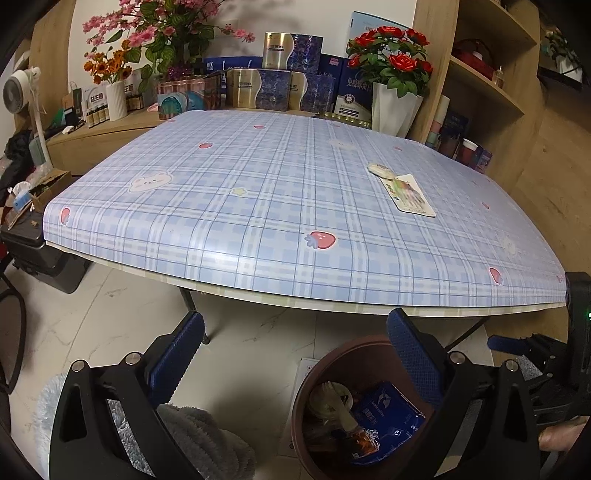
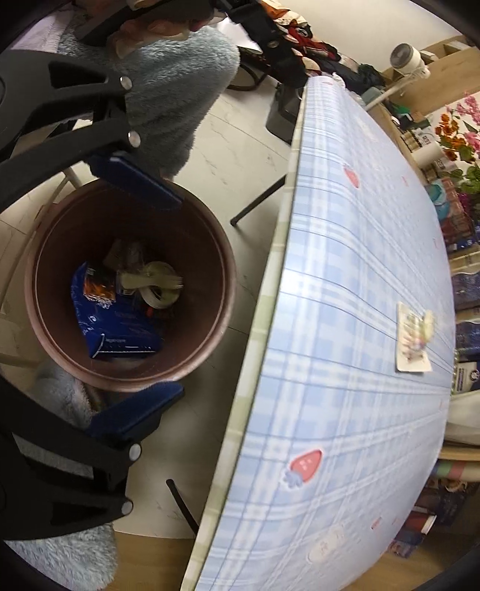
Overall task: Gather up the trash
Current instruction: 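Lower the red lighter into the brown bin and open the right tool, then grasp the candle card with the right tool while the left tool grasps the cream pad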
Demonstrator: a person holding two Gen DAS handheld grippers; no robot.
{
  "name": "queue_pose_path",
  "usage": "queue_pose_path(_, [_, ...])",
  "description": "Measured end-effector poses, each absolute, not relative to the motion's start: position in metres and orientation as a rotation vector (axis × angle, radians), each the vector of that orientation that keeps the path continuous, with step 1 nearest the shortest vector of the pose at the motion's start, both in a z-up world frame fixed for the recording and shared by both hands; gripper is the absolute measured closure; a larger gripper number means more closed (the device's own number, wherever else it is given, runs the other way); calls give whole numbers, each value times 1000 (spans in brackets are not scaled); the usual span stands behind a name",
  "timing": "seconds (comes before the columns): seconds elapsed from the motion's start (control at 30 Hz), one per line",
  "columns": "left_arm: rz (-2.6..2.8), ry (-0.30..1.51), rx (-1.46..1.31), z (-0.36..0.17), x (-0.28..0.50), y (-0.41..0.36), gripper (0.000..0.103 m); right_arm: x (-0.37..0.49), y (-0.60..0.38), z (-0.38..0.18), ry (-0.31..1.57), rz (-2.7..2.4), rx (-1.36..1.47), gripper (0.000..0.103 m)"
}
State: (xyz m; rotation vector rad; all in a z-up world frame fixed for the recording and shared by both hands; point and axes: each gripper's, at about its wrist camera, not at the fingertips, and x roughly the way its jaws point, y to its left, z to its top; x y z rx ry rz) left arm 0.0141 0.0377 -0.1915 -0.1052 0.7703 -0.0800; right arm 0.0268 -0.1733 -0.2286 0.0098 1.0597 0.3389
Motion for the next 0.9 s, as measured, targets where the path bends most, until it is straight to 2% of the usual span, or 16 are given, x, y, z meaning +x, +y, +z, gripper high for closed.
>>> queue_pose_path(0.43, [-75, 766, -93, -192, 13, 37, 6, 30, -197, -201, 870, 252, 92, 6])
queue_pose_path(0.9, [-60, 788, -57, -199, 19, 31, 6, 38, -214, -198, 815, 236, 154, 6])
